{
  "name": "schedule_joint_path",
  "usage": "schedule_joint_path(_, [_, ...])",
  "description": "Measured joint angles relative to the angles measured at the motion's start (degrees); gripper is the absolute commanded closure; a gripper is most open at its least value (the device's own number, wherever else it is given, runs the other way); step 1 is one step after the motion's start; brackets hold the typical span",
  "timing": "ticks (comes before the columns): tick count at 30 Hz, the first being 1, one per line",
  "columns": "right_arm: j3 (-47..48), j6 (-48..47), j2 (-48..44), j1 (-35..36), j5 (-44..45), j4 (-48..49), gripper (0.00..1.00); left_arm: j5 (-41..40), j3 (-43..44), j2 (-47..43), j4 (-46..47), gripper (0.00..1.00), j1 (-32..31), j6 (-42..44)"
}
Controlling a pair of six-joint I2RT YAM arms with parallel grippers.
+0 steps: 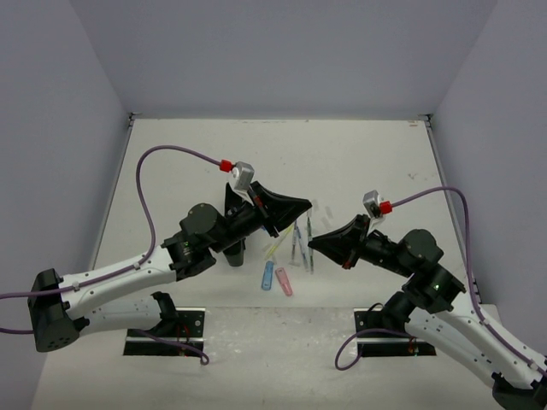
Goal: Sort the stationery into containers
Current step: Close the pen cap on the pen.
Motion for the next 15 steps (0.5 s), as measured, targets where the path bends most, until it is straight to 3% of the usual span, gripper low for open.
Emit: schedule_joint_path(15, [0.4,1.0,-1.3,0.0,3.1,-0.7,1.00,0.6,-2.7,0.7,6.3,1.00,0.1,-2.0])
